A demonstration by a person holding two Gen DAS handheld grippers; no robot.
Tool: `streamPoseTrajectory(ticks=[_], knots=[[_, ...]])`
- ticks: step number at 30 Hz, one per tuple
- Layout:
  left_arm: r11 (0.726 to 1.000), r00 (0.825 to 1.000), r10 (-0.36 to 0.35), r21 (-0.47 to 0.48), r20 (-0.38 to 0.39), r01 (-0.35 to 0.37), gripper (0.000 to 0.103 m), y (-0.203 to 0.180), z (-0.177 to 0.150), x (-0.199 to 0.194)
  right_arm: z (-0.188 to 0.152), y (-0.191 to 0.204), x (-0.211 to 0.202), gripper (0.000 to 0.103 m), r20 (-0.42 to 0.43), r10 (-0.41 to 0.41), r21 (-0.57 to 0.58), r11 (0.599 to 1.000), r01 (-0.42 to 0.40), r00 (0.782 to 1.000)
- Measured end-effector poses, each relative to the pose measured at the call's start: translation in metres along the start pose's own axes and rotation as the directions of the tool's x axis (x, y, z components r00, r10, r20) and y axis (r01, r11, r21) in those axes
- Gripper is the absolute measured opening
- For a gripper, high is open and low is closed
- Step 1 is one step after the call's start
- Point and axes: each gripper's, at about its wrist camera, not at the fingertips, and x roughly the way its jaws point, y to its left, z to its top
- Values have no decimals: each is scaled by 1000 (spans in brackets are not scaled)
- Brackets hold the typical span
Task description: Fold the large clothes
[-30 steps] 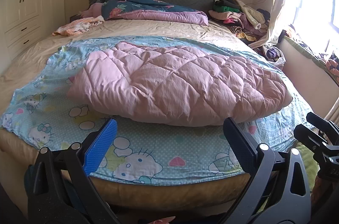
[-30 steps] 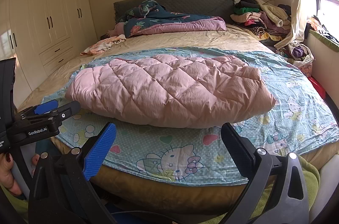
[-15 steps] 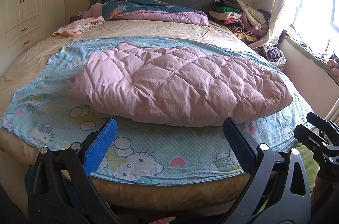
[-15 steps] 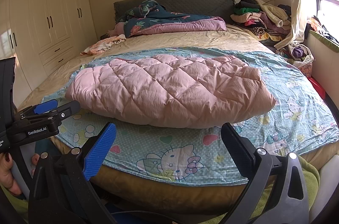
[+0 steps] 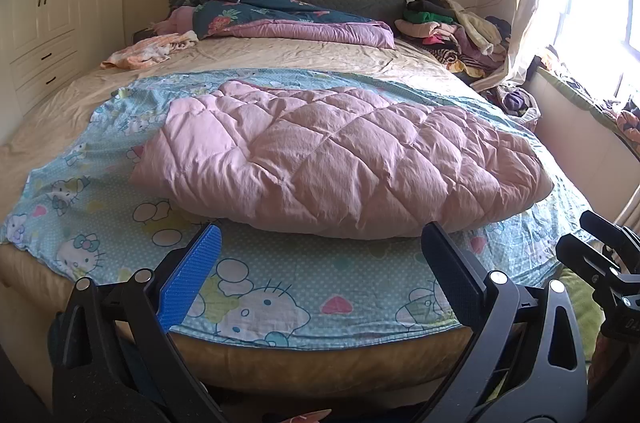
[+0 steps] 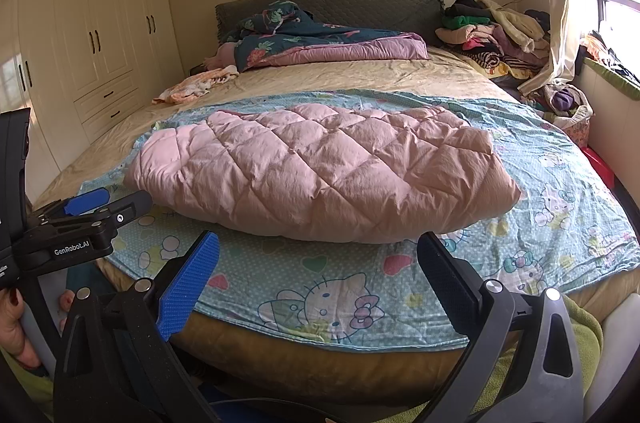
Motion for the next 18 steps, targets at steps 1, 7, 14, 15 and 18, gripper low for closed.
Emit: streamPoseTrajectory(ticks=[1, 7, 14, 15, 18], knots=[[1000, 1000, 0, 0, 0, 0, 94, 0, 0, 0, 0, 0, 0, 99, 0, 1, 0, 1000, -1, 1000], [1000, 1000, 1, 0, 0, -1, 94, -1, 0, 0, 0, 0, 0, 99, 0, 1, 0, 1000, -1, 1000], [1000, 1000, -1, 0, 1, 1, 94, 0, 0, 0, 0, 0, 0, 99, 0, 0, -2, 1000, 0, 1000], [1000, 1000, 0, 0, 1, 0, 94, 0, 0, 0, 0, 0, 0, 99, -1, 0, 0, 1000, 0, 1000], [1000, 1000, -1, -1, 1, 1, 94, -1, 0, 0, 0, 0, 0, 99, -2, -1, -1, 1000, 1, 1000]])
